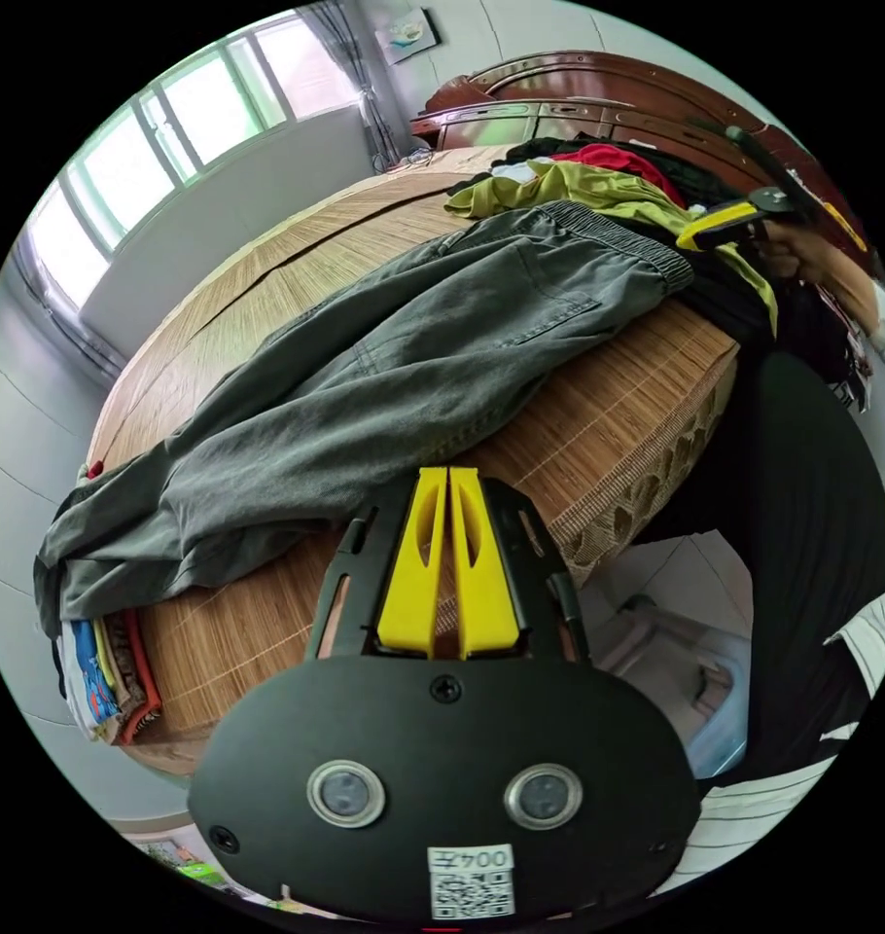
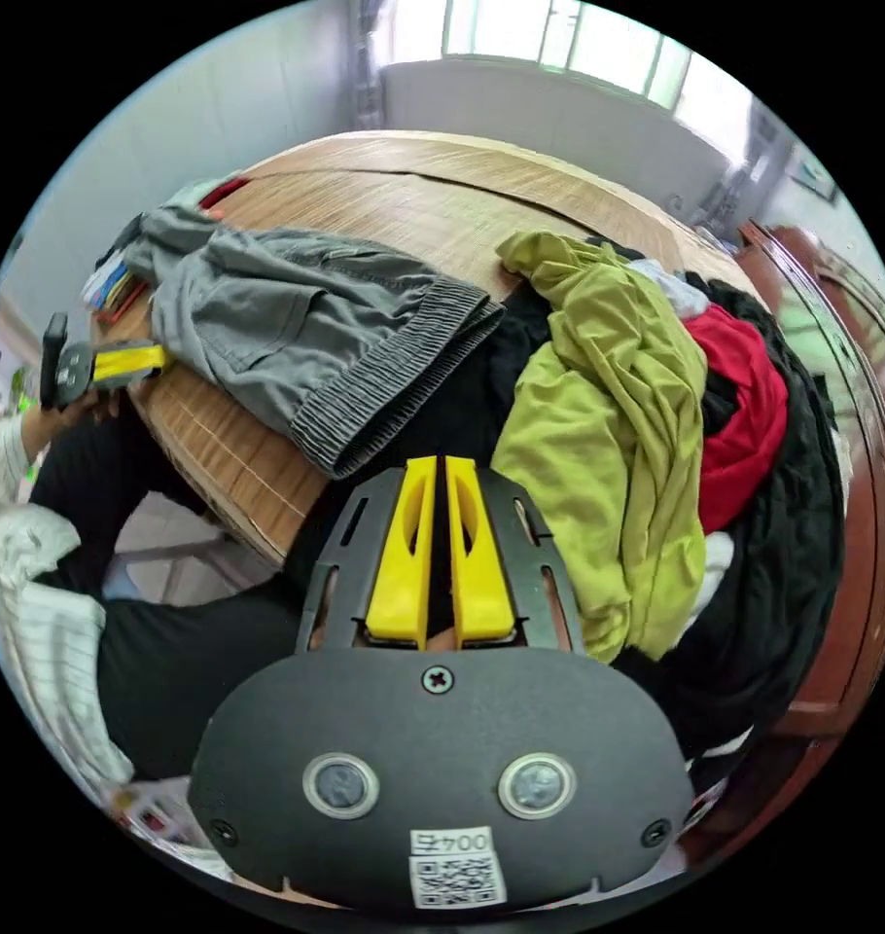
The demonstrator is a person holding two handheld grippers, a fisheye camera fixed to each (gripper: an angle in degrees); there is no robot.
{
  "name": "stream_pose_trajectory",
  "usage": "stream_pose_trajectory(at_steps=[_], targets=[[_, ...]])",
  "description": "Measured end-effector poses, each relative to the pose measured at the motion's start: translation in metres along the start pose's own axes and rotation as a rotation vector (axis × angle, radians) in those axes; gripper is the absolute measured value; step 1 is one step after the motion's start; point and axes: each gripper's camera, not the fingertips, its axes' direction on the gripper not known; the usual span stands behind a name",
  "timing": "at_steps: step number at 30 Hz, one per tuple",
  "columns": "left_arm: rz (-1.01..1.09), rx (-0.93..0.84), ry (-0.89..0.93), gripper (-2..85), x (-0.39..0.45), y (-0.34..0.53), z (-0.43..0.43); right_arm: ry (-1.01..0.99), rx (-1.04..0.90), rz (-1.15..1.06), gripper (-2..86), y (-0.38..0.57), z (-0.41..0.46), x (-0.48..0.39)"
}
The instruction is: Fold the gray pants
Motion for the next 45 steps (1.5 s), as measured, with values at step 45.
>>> stream_pose_trajectory(at_steps=[45], targets=[[-0.011, -0.315, 0.372, 0.2, -0.024, -0.510, 0.320, -0.197, 0.252, 0.100, -0.8, 0.086, -0.025, 0.155]])
